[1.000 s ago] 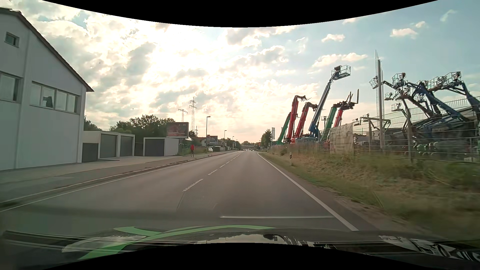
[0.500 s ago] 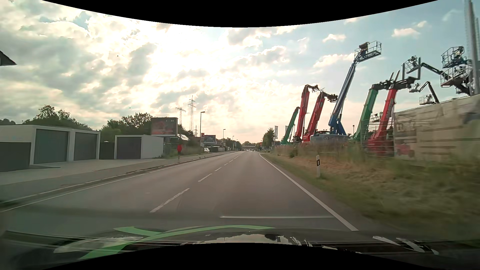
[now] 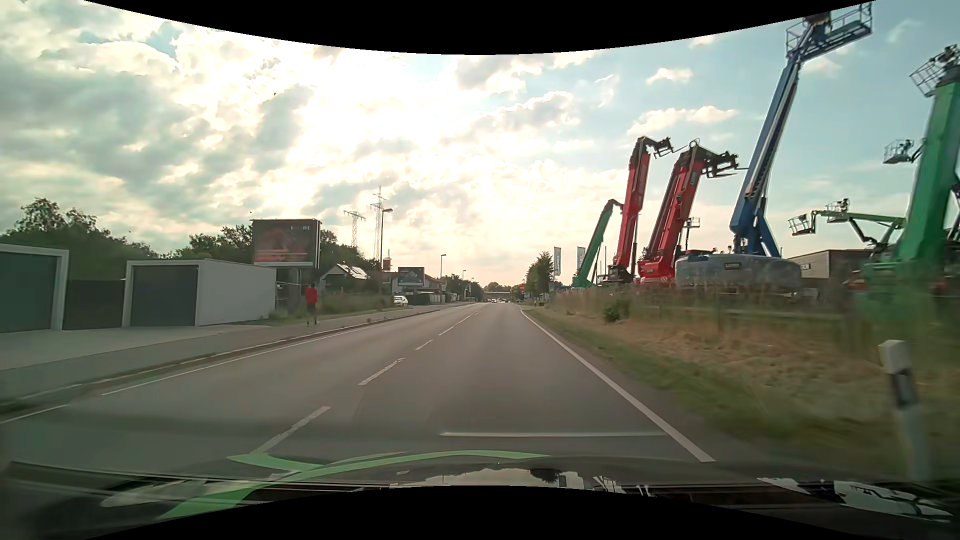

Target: Follow the waypoints while adhering to traffic rules and regulations

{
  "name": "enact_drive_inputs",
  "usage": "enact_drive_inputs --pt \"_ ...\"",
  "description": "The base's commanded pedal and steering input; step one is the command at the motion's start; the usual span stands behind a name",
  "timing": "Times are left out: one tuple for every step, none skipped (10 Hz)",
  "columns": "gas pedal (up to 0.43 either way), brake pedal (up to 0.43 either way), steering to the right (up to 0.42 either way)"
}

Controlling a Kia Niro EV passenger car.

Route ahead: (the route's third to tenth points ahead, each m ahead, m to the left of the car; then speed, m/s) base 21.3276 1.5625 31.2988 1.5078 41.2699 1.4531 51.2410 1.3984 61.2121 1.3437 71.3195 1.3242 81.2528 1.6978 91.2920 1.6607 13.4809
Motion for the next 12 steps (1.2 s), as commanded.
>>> enact_drive_inputs --pt "0.13 0.0 -0.001" --pt "0.13 0.0 -0.001" --pt "0.118 0.0 -0.001" --pt "0.079 0.0 -0.001" --pt "0.067 0.0 -0.002" --pt "0.087 0.0 -0.001" --pt "0.098 0.0 -0.002" --pt "0.118 0.0 -0.002" --pt "0.138 0.0 -0.002" --pt "0.157 0.0 -0.002" --pt "0.157 0.0 -0.001" --pt "0.157 0.0 0.0"
